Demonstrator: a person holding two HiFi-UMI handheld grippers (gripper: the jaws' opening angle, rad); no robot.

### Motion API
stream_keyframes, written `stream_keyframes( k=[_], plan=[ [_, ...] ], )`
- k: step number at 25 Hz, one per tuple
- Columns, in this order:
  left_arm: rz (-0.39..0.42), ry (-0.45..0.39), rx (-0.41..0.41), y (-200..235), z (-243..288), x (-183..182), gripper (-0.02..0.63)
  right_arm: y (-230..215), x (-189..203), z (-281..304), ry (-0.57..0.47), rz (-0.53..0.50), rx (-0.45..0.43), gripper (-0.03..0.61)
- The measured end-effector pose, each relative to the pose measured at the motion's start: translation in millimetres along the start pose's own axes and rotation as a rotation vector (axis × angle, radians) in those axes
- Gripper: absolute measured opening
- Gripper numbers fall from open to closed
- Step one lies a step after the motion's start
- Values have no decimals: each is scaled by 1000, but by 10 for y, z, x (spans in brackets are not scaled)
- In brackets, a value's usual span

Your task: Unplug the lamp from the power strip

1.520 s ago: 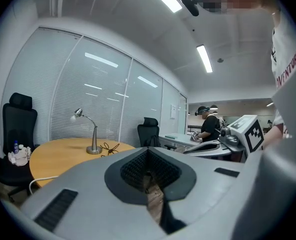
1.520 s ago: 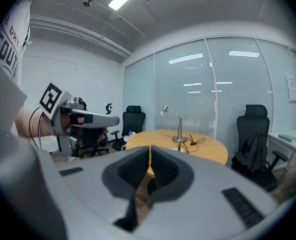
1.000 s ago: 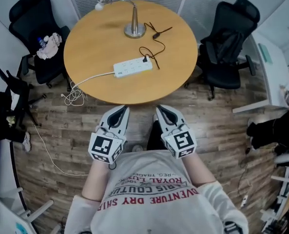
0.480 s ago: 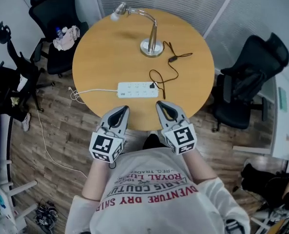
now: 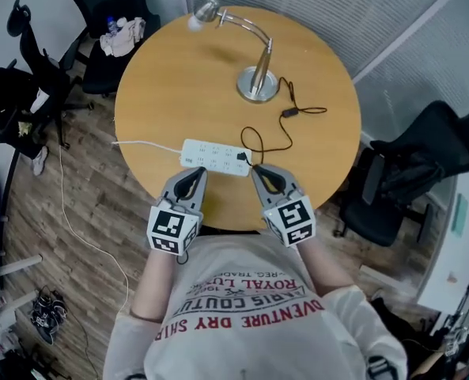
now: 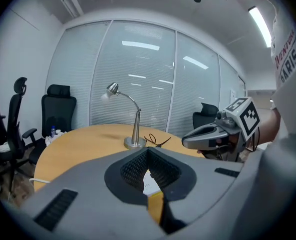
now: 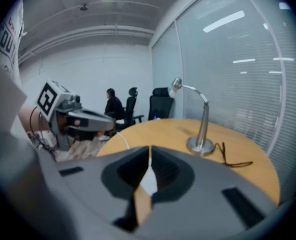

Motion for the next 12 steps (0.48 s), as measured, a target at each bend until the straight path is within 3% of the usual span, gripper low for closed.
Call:
stream_keyframes(
  k=[6, 8, 12],
  plan=[
    [21, 124, 0, 65, 318, 210, 28, -110, 148, 277, 153, 6, -70, 36],
    [55, 166, 13, 111, 435, 288, 28, -135, 188, 395, 206, 6, -80, 131],
    [149, 245, 39, 194, 704, 441, 28, -152, 284, 640, 341, -53, -102, 166]
  ],
)
Point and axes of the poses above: the fingertips, and each gripper's own axes: z forward along the fingers, y to its left, x out of its underside, the point moved 10 cm from there along -z, backward along the fingers, and after that the axes turned 7 degrees about y, right-handed, at the moved point
